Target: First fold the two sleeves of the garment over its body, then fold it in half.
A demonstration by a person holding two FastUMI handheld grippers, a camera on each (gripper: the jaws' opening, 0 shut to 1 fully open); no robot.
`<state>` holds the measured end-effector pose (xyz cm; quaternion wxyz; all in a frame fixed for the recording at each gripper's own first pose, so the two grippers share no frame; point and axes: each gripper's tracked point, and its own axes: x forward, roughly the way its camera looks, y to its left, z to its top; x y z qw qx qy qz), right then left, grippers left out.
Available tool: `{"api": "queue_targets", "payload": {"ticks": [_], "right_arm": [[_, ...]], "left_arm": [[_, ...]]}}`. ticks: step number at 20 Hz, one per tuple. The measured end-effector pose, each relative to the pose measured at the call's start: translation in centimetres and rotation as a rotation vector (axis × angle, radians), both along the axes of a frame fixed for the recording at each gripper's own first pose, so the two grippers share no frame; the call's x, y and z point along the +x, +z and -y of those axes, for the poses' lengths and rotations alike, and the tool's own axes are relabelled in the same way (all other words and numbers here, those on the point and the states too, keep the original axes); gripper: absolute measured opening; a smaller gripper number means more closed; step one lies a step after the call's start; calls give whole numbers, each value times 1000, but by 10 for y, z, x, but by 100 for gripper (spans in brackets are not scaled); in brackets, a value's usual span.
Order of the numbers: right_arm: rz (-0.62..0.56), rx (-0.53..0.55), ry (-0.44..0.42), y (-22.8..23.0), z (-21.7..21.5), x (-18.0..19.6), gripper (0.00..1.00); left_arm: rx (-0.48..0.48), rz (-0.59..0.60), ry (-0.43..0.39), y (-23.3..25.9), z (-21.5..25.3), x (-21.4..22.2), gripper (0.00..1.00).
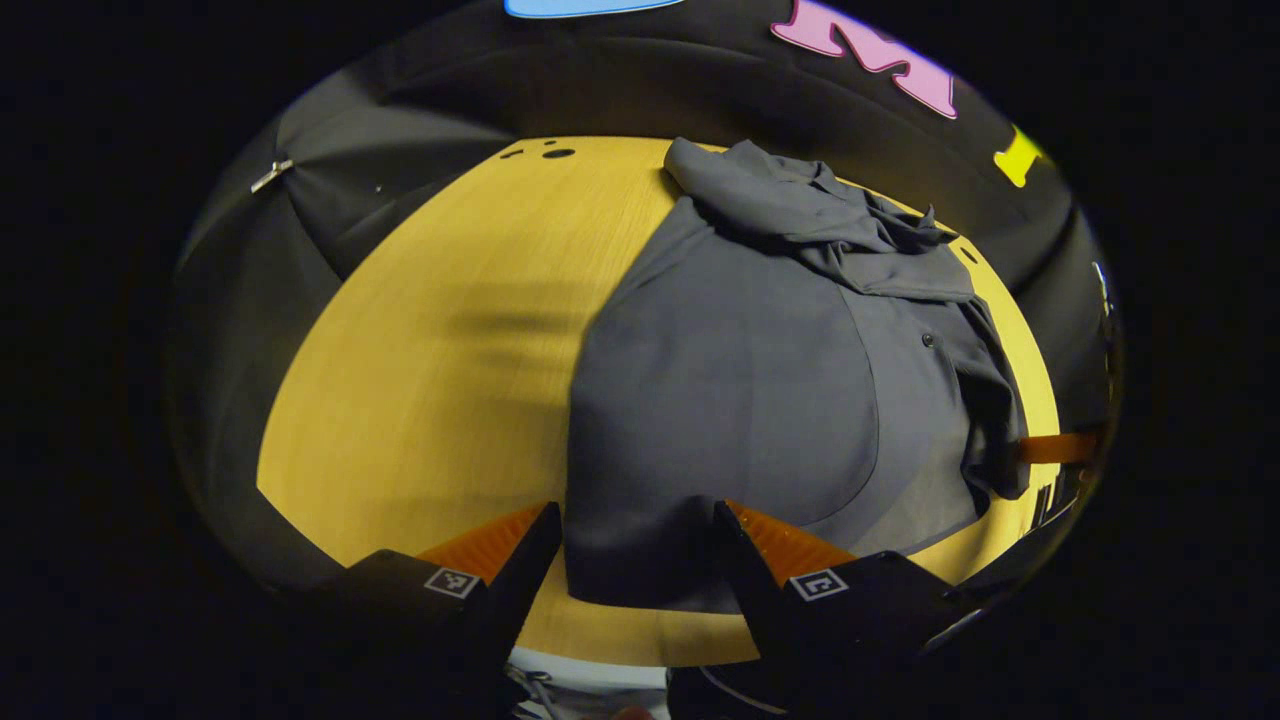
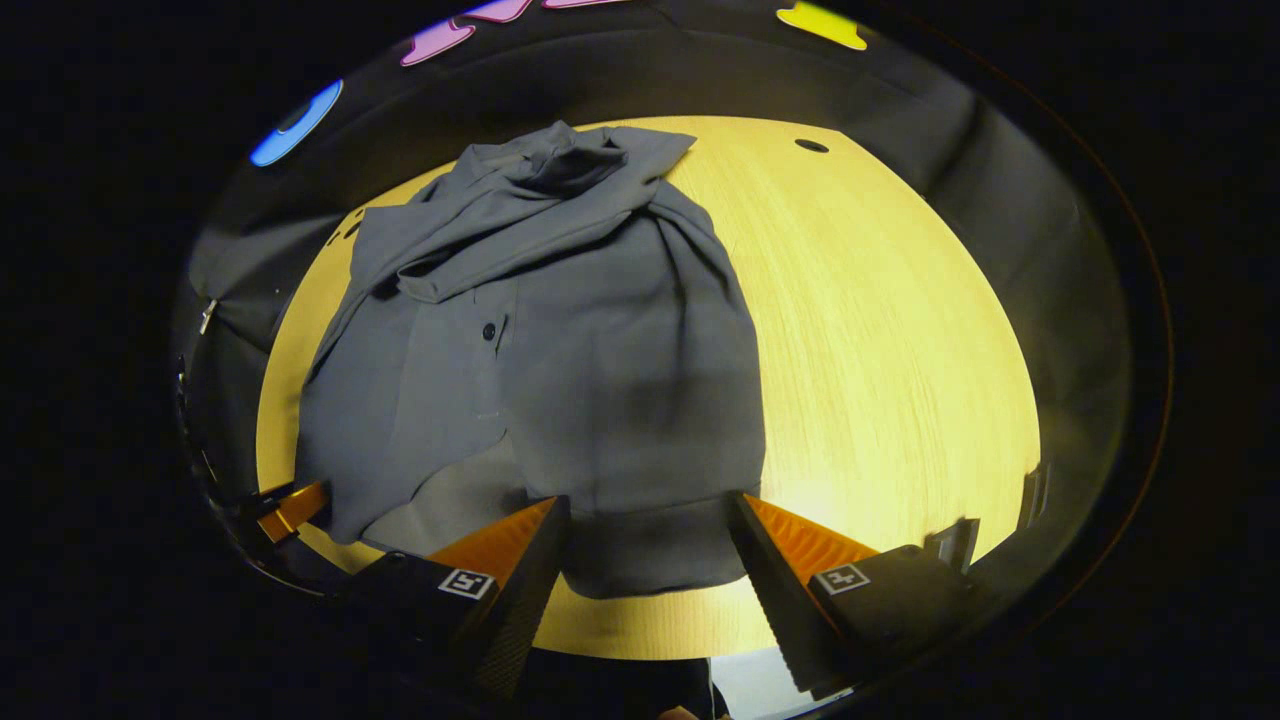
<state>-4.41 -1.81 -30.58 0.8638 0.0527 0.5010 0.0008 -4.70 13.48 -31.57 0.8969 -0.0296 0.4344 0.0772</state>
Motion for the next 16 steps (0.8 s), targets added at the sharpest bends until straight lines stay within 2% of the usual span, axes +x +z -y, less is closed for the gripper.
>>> {"api": "queue_targets", "payload": {"ticks": [1,3,7,10,13,14,15,16], "right_arm": [[-9,2,-11,-5,-3,-1,99],[-21,9,-33,-12,-10,-1,100],[-13,-45,-40,-24,-9,2,100],[4,-80,-6,-29,-10,3,100],[20,-102,44,-29,-18,5,99],[25,-106,69,-29,-22,6,96],[31,-108,94,-29,-27,7,86],[30,-117,120,-31,-32,8,70]], "left_arm": [[17,15,-16,2,0,4,97],[33,22,-46,-2,3,7,98],[84,23,-89,-9,13,11,98],[77,22,-76,-12,15,9,98],[79,5,-104,-12,20,12,96],[83,1,-118,-14,23,14,93],[85,0,-132,-13,27,15,87],[88,0,-146,-14,31,15,83]]}}
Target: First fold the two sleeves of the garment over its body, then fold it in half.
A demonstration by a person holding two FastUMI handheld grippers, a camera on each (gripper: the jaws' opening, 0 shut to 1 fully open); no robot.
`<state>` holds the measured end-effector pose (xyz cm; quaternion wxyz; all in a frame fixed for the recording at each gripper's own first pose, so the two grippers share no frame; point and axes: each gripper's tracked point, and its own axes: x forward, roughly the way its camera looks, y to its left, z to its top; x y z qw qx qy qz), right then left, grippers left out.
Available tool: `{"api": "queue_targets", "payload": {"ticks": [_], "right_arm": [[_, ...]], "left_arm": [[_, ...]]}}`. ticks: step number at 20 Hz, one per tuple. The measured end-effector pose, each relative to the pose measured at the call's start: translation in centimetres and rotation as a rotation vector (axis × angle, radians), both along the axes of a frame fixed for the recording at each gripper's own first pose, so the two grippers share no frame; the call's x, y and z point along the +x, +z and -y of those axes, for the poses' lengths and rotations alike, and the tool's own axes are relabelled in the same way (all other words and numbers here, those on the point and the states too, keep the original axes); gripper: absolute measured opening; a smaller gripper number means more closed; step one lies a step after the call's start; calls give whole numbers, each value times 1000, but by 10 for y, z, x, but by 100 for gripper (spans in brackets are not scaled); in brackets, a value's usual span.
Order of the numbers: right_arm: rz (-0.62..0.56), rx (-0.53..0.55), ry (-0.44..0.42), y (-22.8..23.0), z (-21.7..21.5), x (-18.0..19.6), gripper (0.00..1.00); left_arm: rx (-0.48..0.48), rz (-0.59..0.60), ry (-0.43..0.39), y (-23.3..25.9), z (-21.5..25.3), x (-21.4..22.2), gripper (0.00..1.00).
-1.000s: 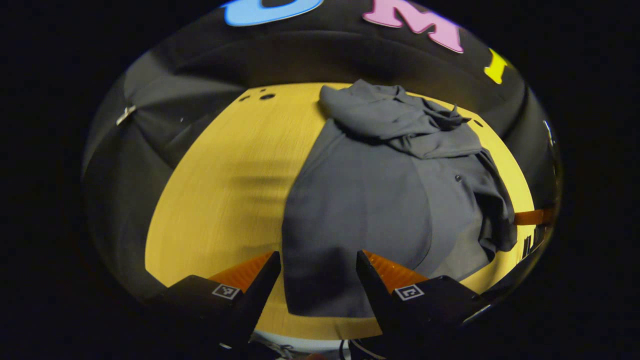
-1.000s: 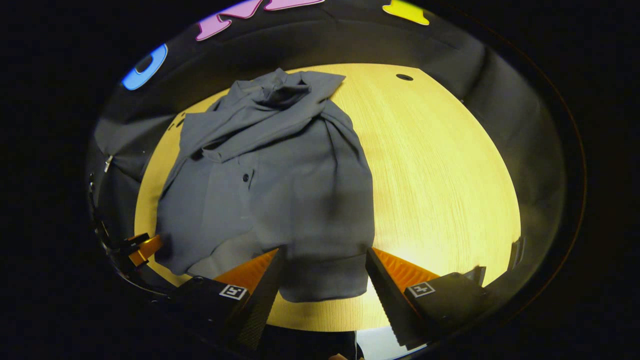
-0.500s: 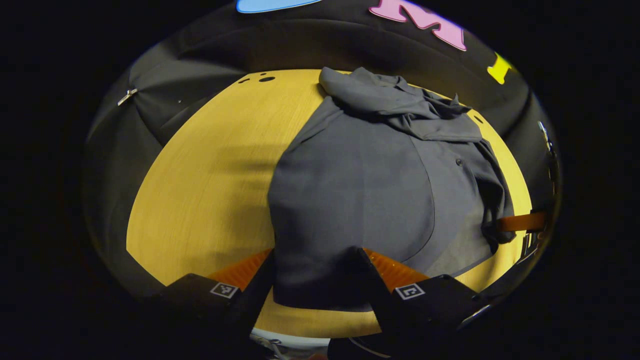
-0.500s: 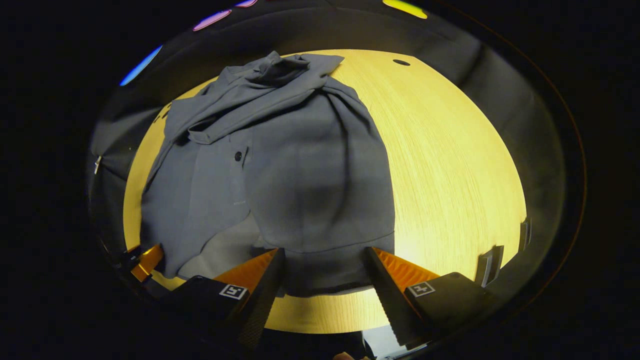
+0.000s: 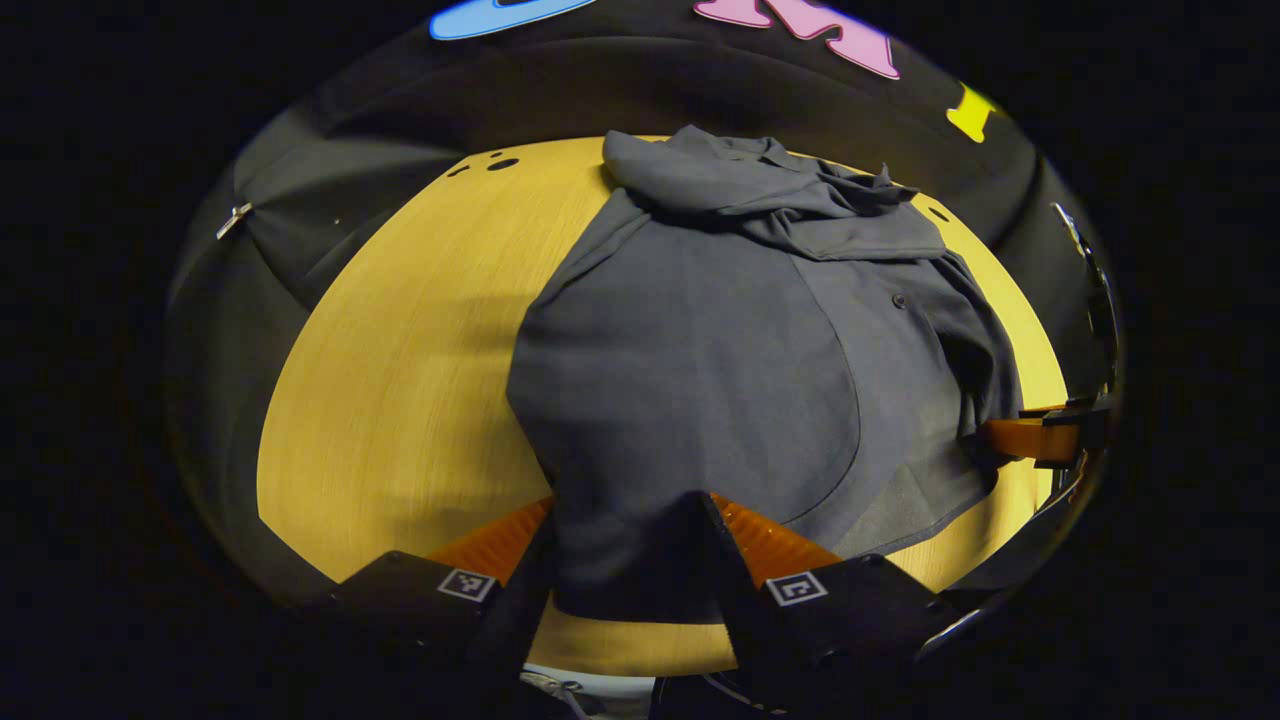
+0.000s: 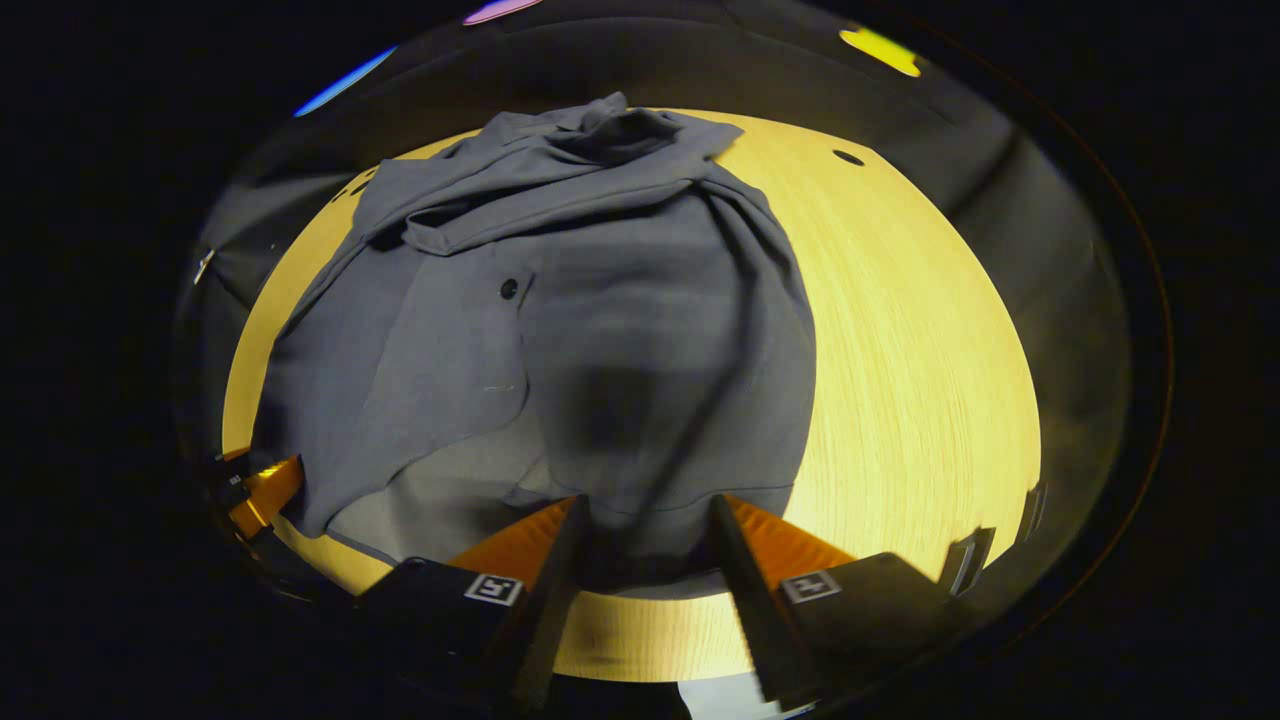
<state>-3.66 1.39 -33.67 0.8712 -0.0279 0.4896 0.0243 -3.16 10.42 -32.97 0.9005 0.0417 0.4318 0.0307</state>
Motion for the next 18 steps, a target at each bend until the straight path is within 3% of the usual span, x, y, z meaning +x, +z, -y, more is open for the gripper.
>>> {"api": "queue_targets", "payload": {"ticks": [1,2,4,5,6,8,10,11,18], "right_arm": [[-3,-8,35,1,-5,1,63],[-4,-19,70,0,-10,2,48],[-7,-41,139,1,-15,3,35],[-18,-48,169,1,-15,3,27],[-31,-34,193,3,-16,2,27],[-40,-17,190,0,-17,6,13],[-48,-17,230,0,-18,6,13],[-35,-14,251,2,-17,5,7],[39,107,267,24,-16,6,7]], "left_arm": [[0,-1,-16,0,4,2,77],[0,-1,-33,0,10,3,75],[-5,-2,-62,-1,18,6,68],[-7,0,-66,0,22,6,59],[-10,-1,-69,-1,24,7,43],[-22,-4,-70,-1,30,8,31],[-48,7,-56,0,33,10,14],[-73,7,-53,1,36,10,8],[-170,78,4,35,35,9,6]]}}
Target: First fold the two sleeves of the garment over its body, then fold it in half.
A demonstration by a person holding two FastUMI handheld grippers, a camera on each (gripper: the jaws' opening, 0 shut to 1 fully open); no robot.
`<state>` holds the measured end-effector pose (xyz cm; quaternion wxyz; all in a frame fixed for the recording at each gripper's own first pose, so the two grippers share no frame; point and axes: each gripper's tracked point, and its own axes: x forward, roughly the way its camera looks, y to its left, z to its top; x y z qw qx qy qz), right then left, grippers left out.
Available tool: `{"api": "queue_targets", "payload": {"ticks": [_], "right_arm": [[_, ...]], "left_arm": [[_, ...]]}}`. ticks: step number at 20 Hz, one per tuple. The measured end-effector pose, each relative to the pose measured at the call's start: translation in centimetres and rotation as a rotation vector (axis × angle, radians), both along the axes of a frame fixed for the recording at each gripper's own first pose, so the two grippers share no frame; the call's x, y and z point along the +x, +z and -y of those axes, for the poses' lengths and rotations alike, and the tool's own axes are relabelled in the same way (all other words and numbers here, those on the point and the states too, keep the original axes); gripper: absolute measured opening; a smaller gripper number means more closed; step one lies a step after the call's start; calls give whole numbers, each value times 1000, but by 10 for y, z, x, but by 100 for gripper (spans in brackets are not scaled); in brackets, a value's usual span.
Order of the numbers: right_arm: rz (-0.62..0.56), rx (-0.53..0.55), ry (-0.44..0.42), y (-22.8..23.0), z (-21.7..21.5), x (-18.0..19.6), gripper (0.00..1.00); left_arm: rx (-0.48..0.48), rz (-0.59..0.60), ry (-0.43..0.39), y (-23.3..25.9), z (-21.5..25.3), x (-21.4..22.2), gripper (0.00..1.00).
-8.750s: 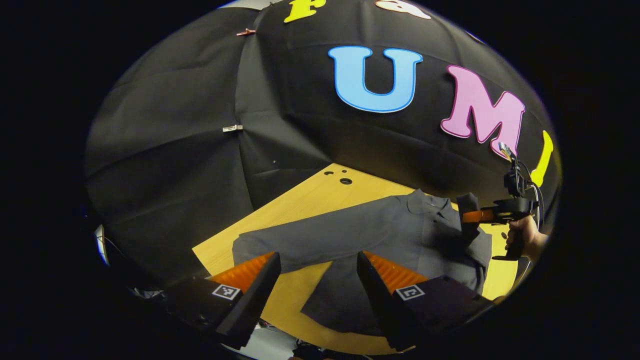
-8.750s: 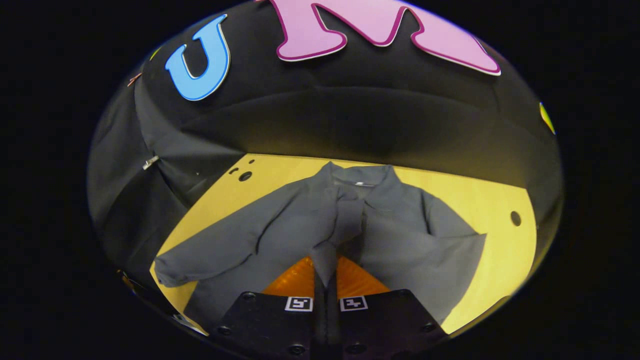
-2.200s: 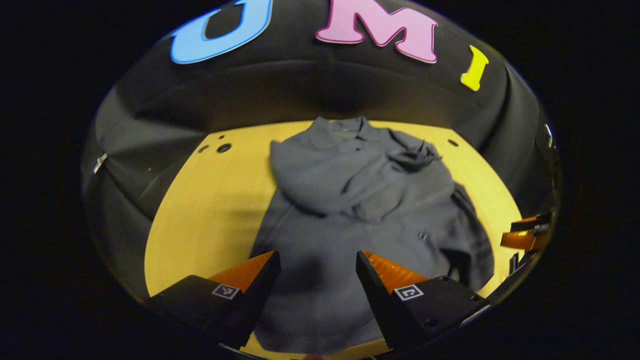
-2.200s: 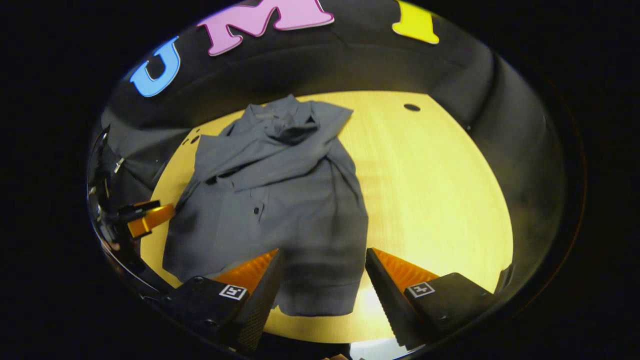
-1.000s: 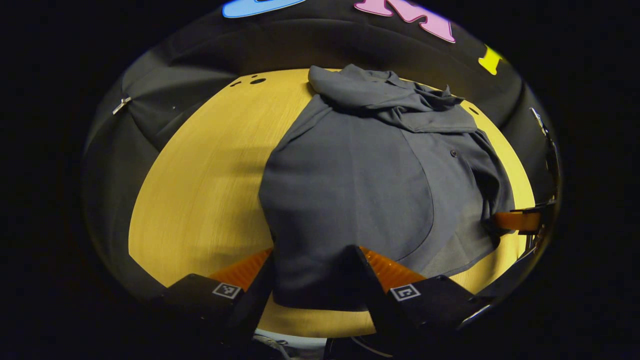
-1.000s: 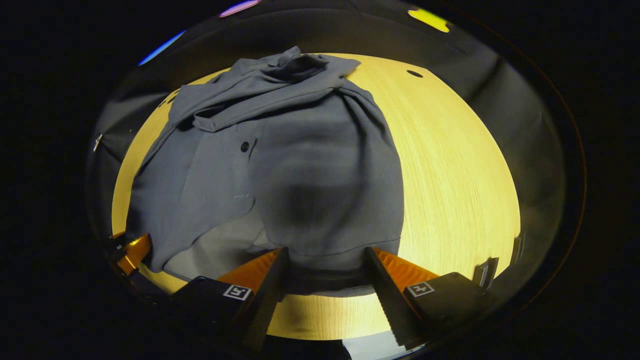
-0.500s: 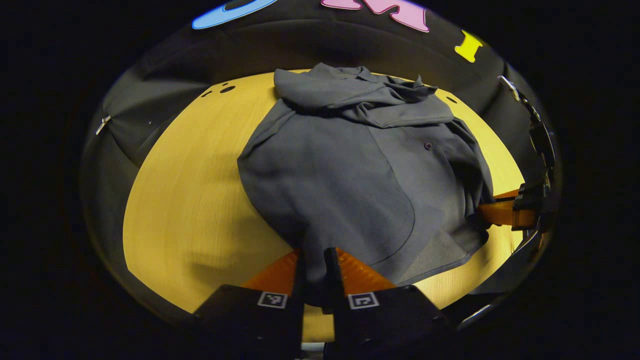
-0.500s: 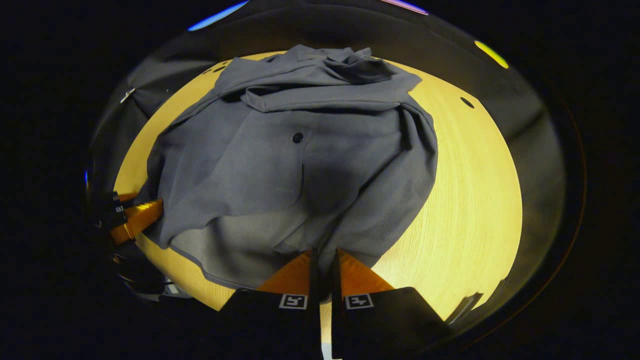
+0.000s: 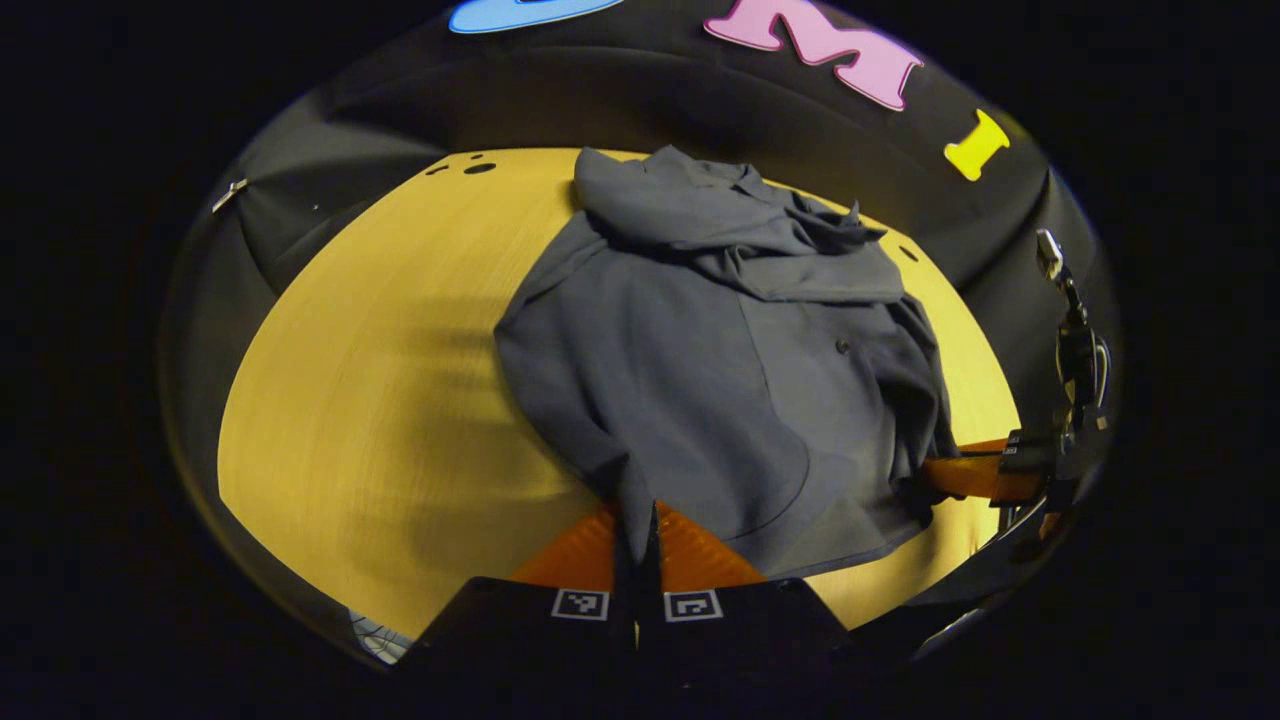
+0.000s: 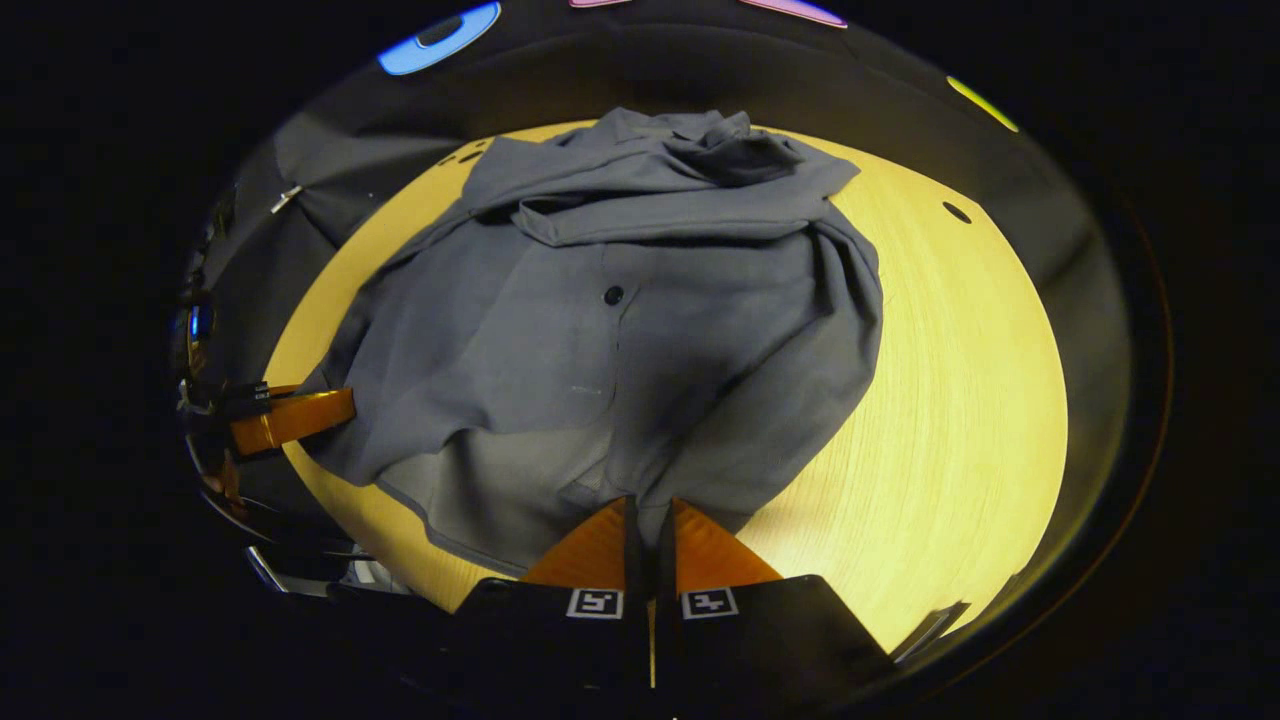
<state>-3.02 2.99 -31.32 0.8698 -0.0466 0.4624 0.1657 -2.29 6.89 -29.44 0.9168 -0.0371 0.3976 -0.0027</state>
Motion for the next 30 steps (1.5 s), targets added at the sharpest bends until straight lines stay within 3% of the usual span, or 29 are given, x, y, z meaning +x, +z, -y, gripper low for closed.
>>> {"api": "queue_targets", "payload": {"ticks": [6,17,25,30], "right_arm": [[132,110,-3,46,-5,16,6],[336,175,-51,124,0,87,6],[456,192,-75,164,1,157,6],[525,180,-74,175,1,197,6]], "left_arm": [[-53,121,17,60,8,5,6],[-73,266,6,143,20,62,6],[-77,346,-19,190,16,133,6],[-4,408,-76,215,18,189,6]]}}
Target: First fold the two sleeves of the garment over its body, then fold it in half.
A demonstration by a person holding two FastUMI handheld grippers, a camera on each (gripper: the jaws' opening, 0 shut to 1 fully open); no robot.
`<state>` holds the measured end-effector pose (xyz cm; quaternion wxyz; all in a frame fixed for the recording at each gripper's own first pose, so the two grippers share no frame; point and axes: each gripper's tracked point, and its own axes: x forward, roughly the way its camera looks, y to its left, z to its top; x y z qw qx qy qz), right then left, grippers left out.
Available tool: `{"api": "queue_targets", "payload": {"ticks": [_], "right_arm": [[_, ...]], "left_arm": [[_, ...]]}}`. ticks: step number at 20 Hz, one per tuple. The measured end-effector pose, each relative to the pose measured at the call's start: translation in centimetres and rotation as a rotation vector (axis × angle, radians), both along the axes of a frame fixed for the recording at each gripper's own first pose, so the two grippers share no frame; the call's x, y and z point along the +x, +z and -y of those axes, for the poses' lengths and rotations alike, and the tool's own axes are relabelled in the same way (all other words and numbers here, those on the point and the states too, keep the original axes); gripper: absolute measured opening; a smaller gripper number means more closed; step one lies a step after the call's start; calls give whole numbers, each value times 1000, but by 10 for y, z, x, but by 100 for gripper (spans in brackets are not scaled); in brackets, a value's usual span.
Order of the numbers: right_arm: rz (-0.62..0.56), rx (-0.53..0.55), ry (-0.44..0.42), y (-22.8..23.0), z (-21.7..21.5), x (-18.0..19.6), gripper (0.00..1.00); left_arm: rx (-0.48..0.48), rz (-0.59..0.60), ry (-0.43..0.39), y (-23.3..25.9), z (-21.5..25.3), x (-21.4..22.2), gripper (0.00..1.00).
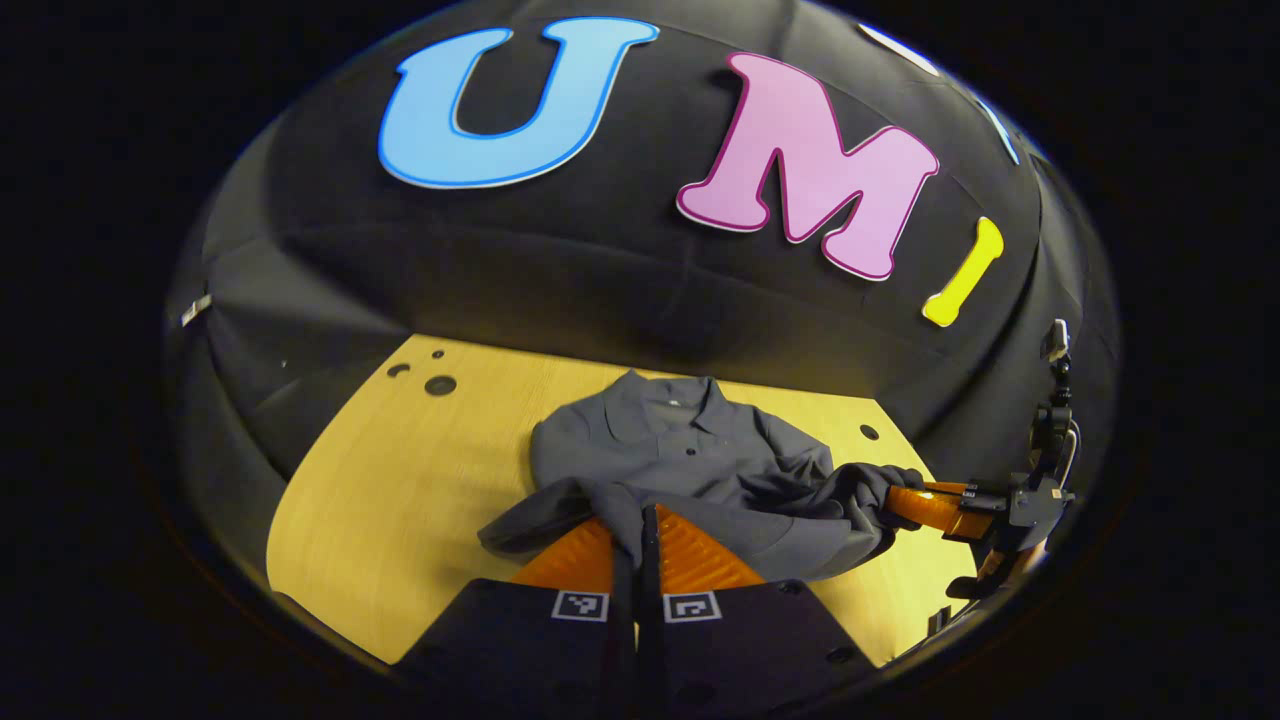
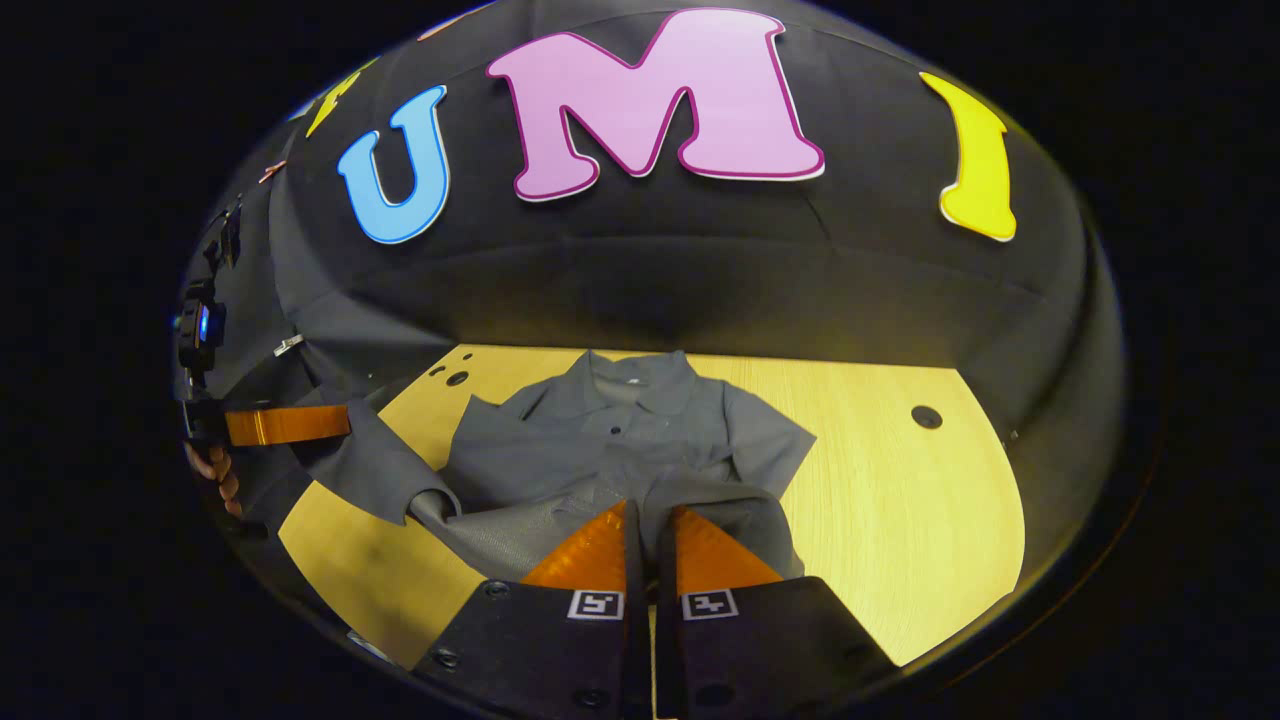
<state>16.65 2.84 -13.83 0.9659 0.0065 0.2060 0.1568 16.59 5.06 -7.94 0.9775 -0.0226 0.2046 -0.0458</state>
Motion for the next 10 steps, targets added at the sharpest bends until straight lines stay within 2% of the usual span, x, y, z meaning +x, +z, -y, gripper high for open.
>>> {"api": "queue_targets", "payload": {"ticks": [5,10], "right_arm": [[72,-6,-15,24,2,53,6],[131,-15,-21,34,0,106,6]], "left_arm": [[60,60,-25,11,3,61,6],[105,70,7,-9,-14,125,6]]}}
